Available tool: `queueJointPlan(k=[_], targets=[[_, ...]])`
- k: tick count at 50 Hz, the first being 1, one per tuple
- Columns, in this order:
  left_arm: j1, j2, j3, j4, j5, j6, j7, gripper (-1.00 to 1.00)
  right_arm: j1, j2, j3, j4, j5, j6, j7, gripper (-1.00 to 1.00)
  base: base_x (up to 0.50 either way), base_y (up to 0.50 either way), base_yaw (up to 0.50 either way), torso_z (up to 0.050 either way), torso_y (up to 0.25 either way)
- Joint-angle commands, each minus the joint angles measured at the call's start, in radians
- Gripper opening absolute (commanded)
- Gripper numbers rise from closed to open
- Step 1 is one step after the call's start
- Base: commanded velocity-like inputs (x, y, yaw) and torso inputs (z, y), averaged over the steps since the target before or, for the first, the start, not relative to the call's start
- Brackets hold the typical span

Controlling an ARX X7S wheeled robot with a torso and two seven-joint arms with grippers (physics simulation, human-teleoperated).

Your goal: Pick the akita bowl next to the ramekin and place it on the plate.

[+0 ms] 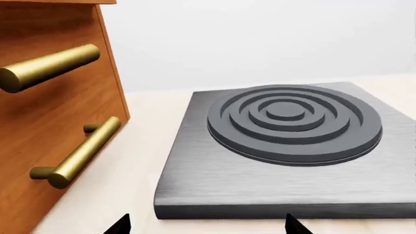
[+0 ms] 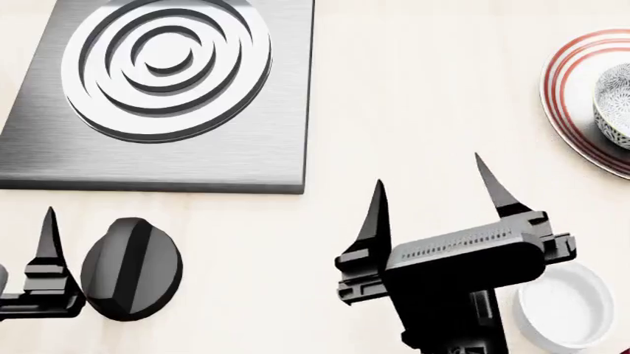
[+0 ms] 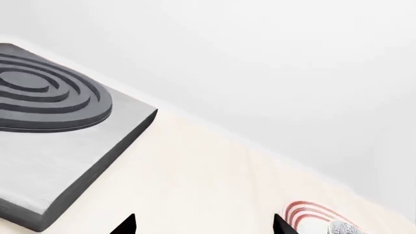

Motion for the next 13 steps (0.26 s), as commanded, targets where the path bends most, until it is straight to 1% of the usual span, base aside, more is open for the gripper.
queueJointPlan(k=[1, 13], targets=[[0.002, 0.005, -0.003, -0.009, -0.012, 0.012, 0.004, 1.00, -0.038, 0.012, -0.043, -0.007, -0.039, -0.048, 0.031, 1.00, 0.00, 0.00, 0.00, 0.000, 0.000], [0.008, 0.004, -0.003, 0.004, -0.019, 0.014, 0.002, 1.00, -0.053, 0.025, -0.060, -0.040, -0.069, -0.048, 0.052, 1.00, 0.00, 0.00, 0.00, 0.000, 0.000]])
